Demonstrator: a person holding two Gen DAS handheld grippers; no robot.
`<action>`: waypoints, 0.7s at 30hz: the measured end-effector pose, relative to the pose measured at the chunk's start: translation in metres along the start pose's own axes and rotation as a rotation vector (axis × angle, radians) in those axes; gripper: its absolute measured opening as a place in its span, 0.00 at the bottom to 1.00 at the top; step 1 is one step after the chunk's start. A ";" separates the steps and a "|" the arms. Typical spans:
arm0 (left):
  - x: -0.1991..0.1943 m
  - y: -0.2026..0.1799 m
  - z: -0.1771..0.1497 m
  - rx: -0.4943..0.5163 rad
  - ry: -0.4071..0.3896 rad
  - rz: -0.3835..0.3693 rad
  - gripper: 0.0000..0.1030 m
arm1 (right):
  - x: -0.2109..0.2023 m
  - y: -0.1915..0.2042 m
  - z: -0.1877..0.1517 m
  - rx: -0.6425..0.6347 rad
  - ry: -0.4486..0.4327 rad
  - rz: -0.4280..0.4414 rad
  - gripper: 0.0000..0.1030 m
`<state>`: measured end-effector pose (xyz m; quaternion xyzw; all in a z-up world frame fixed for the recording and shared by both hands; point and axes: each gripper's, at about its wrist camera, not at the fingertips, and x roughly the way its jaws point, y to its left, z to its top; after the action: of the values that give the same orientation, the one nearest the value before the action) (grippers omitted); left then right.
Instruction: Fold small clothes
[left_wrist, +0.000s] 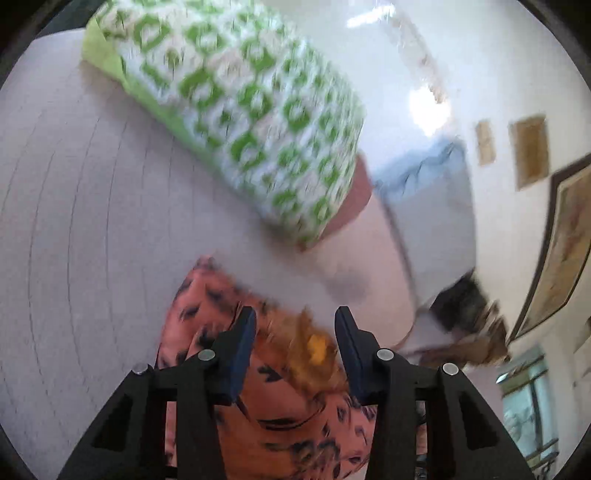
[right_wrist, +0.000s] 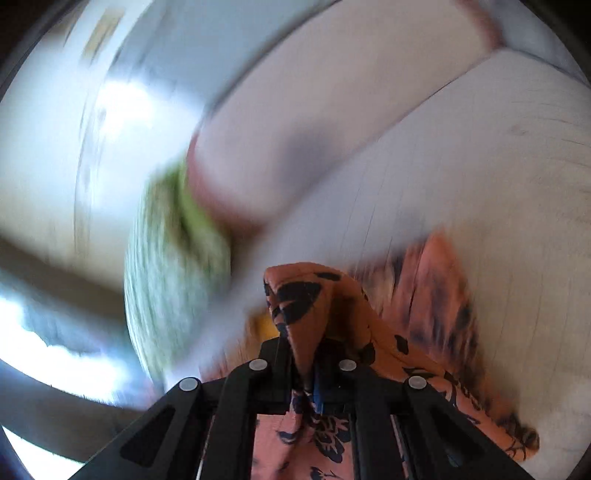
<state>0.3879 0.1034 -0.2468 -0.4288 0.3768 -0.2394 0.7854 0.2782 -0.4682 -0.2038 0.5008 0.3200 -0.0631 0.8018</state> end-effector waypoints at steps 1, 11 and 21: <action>-0.002 0.002 0.002 -0.012 -0.018 0.013 0.43 | 0.001 -0.019 0.010 0.090 -0.040 0.010 0.15; 0.012 -0.009 -0.024 0.034 0.237 0.199 0.54 | -0.041 -0.050 -0.054 0.019 -0.069 0.052 0.72; -0.019 0.007 -0.017 0.031 0.169 0.333 0.54 | 0.087 0.060 -0.172 -0.706 0.291 -0.388 0.32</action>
<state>0.3637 0.1121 -0.2517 -0.3266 0.5036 -0.1471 0.7862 0.2945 -0.2747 -0.2583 0.1298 0.5199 -0.0280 0.8439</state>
